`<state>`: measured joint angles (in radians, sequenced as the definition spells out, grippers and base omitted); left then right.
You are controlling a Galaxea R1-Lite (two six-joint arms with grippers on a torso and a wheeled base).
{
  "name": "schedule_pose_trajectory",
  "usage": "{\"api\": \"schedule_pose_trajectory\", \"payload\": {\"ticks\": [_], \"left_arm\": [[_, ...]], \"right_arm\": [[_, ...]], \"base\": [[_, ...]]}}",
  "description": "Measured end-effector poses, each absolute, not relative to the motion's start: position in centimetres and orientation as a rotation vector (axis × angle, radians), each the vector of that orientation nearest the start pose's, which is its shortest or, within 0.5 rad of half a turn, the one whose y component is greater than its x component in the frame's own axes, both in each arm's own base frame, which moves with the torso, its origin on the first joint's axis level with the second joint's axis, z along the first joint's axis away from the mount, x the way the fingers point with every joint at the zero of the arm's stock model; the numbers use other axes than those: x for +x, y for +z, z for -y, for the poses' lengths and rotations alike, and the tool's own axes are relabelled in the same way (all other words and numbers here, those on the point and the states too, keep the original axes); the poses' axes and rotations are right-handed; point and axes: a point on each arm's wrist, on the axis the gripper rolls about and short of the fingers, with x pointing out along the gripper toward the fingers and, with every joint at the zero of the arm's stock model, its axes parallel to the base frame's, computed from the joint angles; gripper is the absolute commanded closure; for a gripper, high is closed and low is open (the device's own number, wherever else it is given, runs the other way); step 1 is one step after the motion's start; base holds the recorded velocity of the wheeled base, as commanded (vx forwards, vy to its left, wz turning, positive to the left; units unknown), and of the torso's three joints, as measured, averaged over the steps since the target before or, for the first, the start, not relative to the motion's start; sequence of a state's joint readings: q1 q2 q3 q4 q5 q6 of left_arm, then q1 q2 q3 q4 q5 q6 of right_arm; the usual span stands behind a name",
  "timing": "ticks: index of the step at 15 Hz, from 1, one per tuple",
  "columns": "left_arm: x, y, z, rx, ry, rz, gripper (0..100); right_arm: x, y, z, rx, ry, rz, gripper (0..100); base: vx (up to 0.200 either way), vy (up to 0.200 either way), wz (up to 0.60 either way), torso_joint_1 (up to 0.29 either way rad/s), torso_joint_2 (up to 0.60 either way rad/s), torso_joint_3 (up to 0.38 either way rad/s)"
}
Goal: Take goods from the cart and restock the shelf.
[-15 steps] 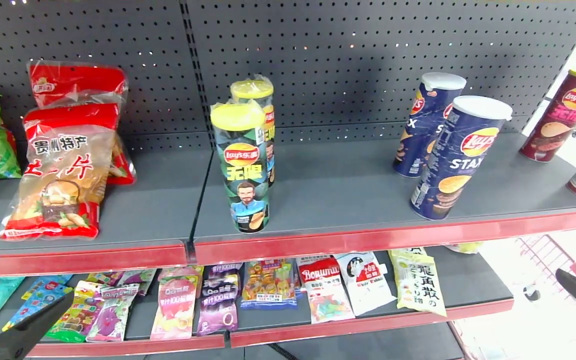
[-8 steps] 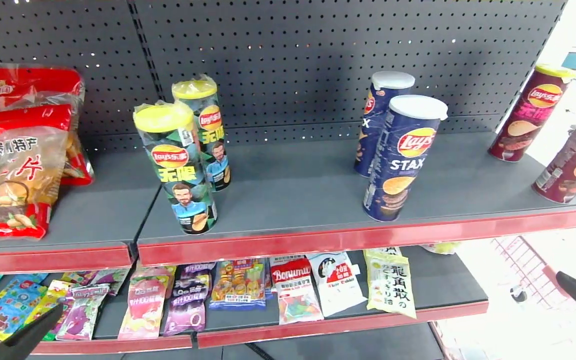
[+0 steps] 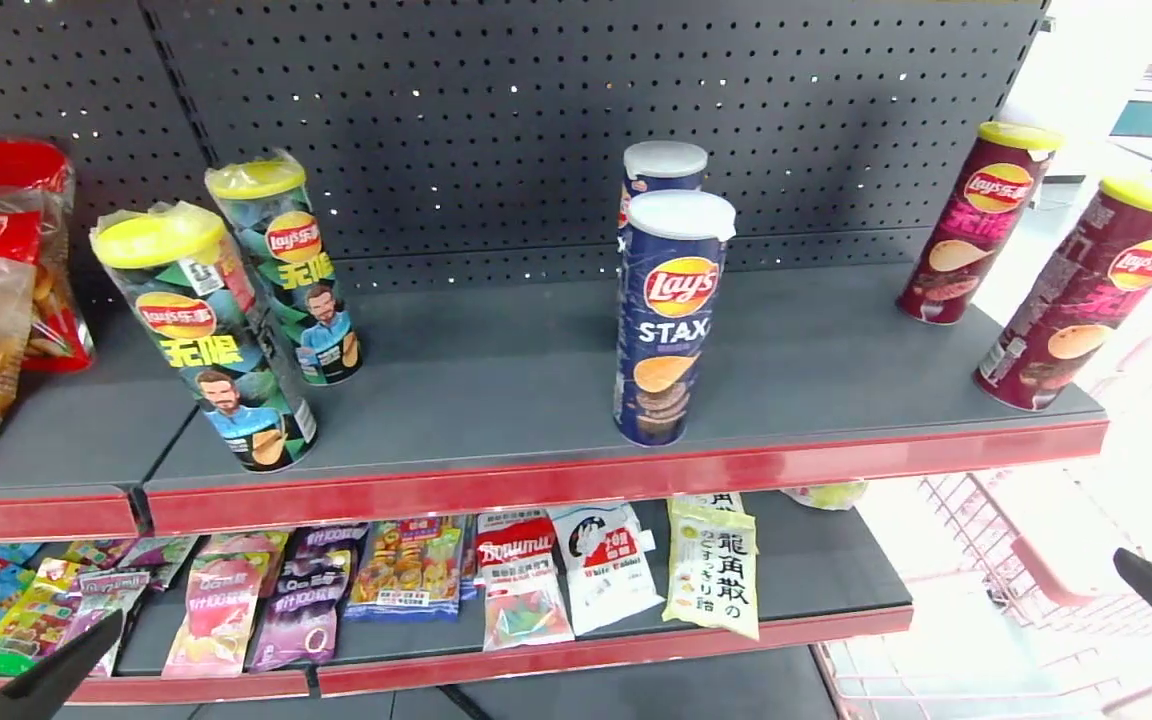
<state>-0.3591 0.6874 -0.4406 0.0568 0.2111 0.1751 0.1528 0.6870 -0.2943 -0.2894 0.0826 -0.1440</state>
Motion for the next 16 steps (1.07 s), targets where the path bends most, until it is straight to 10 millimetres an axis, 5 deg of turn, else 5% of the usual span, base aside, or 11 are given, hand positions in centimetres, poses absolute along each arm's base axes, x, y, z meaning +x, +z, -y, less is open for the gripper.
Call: {"api": "schedule_pose_trajectory", "payload": {"ticks": [5, 11, 16], "left_arm": [[5.2, 18.6, 1.4, 0.262, -0.173, -0.291, 0], [4.3, 17.8, 1.1, 0.257, -0.157, -0.288, 0], [1.6, 15.7, -0.4, 0.137, 0.133, -0.361, 0]], "right_arm": [[5.8, 18.1, -1.1, -0.145, 0.24, -0.087, 0], [5.1, 17.5, -0.6, -0.121, 0.152, -0.083, 0], [3.4, 15.9, -0.1, -0.073, 0.032, -0.056, 0]], "base": [[0.0, -0.2, 0.0, 0.003, 0.01, 0.003], [0.0, 0.0, 0.0, 0.0, 0.0, 0.0], [0.0, 0.0, 0.0, 0.0, 0.0, 0.0]]}}
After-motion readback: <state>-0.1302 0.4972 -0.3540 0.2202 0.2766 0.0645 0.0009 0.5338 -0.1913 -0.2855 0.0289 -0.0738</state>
